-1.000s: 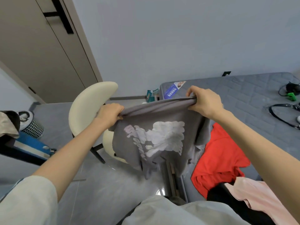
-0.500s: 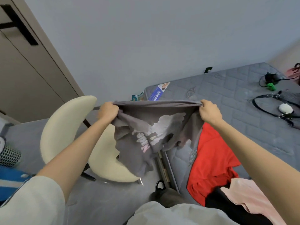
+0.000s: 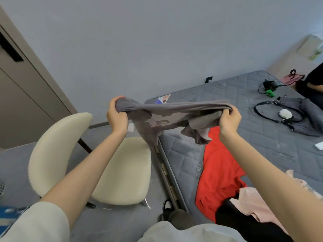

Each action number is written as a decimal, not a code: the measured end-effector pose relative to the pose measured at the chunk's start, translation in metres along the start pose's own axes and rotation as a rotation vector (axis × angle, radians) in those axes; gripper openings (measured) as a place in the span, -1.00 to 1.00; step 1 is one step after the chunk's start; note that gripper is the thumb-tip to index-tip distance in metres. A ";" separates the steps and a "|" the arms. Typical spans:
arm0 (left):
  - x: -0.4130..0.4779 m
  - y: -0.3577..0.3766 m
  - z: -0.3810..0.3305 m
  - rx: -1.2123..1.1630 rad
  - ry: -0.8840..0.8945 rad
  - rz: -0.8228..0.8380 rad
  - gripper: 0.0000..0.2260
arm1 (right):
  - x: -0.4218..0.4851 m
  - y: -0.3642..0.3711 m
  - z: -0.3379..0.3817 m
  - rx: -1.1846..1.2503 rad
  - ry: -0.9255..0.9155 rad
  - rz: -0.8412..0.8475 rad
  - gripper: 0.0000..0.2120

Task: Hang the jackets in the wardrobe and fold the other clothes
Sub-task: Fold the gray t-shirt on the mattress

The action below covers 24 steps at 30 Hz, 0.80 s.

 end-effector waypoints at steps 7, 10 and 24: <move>-0.053 -0.032 -0.014 0.072 0.174 -0.117 -0.53 | -0.062 -0.065 0.014 0.045 -0.293 -0.108 -0.78; -0.065 -0.033 -0.024 0.058 0.167 -0.155 -0.59 | -0.076 -0.083 0.022 0.041 -0.347 -0.157 -0.80; -0.014 0.090 0.014 0.661 0.103 0.305 -0.71 | -0.013 -0.100 -0.067 -0.164 -0.039 -0.441 -0.73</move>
Point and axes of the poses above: each hand's wrist, its own x-axis towards the middle knuckle, its own y-axis out of the palm, z = x × y, the point moved 2 cm from there along x, towards the middle knuckle, and after that the axes turned 9 degrees about x, right-handed, at the moved point
